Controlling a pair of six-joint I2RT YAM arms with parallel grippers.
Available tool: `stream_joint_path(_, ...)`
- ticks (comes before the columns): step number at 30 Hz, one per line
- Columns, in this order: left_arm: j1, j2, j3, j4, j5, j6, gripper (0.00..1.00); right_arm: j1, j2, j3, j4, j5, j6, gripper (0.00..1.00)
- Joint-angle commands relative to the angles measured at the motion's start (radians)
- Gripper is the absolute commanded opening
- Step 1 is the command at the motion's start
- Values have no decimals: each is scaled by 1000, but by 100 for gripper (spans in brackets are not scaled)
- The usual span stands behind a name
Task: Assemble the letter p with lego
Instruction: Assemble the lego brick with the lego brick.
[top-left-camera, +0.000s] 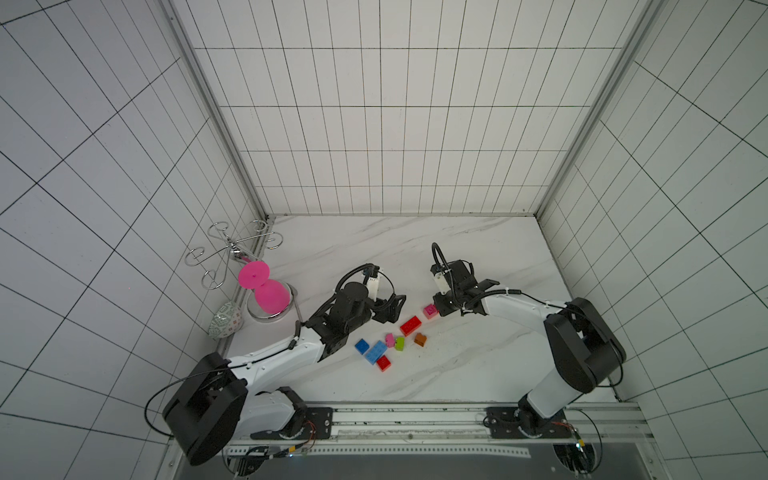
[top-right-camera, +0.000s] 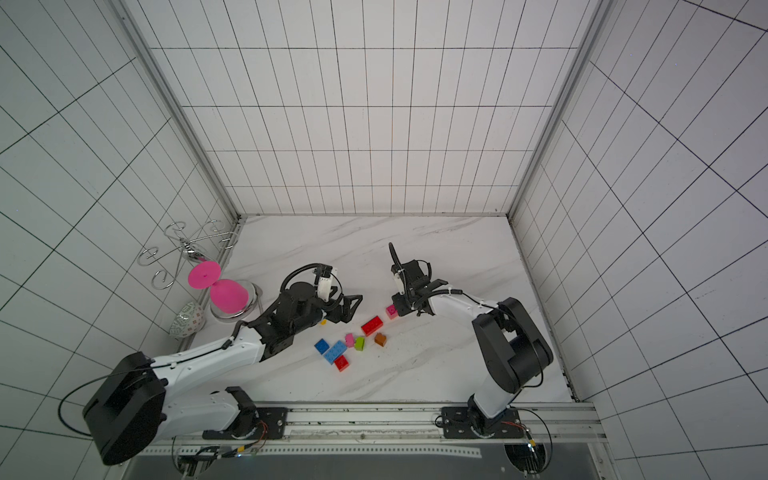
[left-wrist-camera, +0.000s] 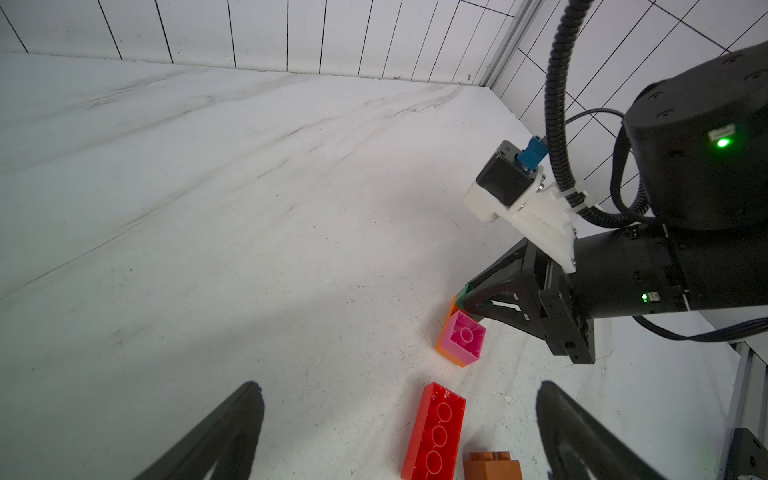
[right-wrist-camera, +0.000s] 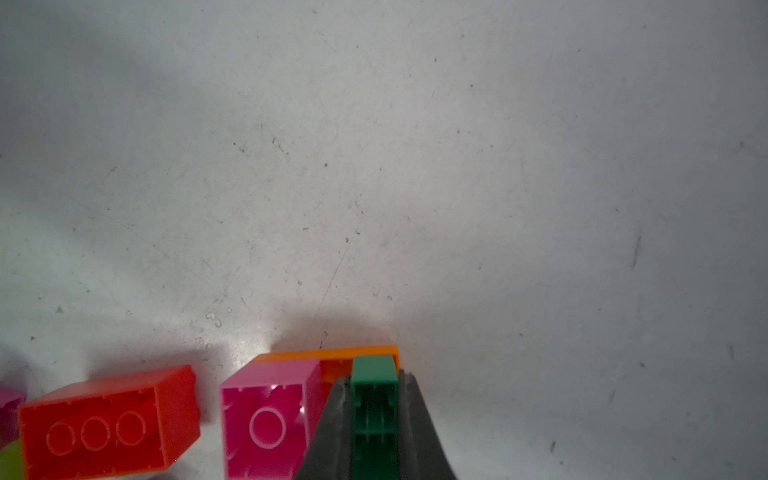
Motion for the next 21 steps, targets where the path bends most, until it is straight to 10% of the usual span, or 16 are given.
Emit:
stream_joint_path(1,3,4,-8,33,5,-7,97,8,-6,-16,-55,45,17,0)
stream_joint_path(21,3,1,-14,50,38,-8,97,84,-16,-68,-111,186,147,0)
